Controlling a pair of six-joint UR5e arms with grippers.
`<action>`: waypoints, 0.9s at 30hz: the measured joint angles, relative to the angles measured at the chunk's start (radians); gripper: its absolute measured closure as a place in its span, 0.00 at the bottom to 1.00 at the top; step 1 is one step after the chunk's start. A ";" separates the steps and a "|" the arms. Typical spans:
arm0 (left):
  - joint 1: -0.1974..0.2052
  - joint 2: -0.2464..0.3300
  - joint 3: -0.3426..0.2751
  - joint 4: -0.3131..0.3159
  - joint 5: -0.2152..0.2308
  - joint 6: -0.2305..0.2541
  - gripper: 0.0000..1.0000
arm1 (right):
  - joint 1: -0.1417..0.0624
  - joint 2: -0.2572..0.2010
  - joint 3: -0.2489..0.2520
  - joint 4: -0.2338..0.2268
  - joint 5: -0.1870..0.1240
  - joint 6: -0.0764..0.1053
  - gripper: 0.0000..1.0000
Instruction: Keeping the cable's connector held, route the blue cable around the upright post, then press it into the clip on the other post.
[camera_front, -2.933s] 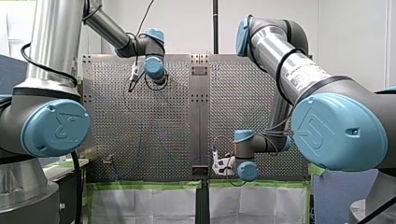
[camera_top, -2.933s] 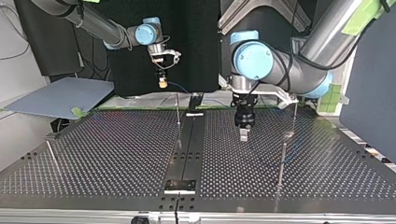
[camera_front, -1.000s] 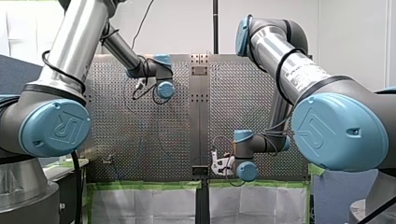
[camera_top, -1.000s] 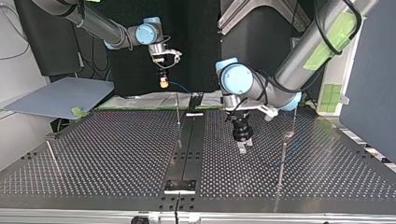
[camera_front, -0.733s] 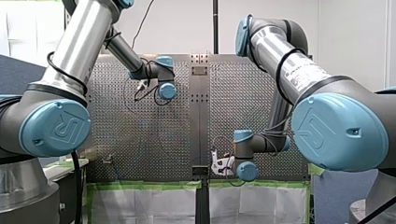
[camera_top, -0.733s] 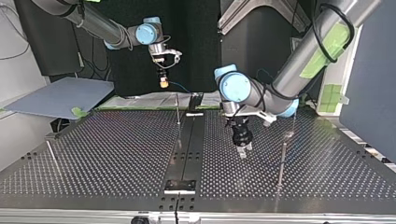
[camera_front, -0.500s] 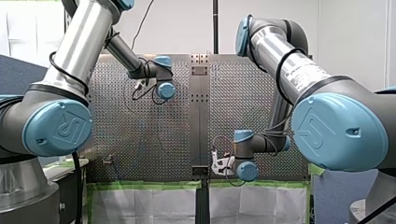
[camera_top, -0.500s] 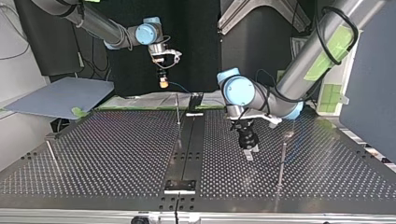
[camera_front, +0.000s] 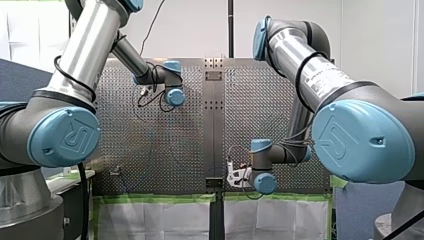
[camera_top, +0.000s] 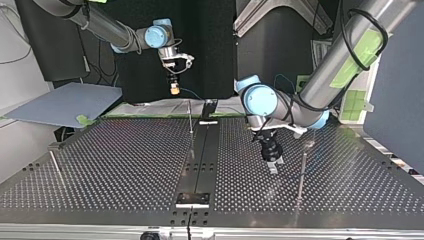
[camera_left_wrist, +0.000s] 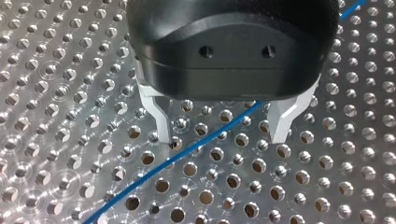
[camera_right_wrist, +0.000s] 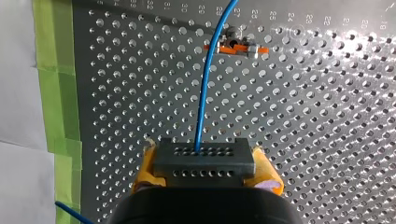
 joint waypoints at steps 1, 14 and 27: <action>0.002 0.000 0.000 0.000 0.004 0.000 0.00 | 0.000 0.000 0.000 0.000 0.000 0.000 1.00; 0.005 -0.028 -0.001 -0.005 -0.018 0.014 0.00 | 0.000 0.000 0.000 -0.004 -0.002 0.004 1.00; -0.012 -0.074 0.000 -0.011 -0.029 0.026 0.00 | -0.001 0.000 0.000 0.004 -0.002 0.000 1.00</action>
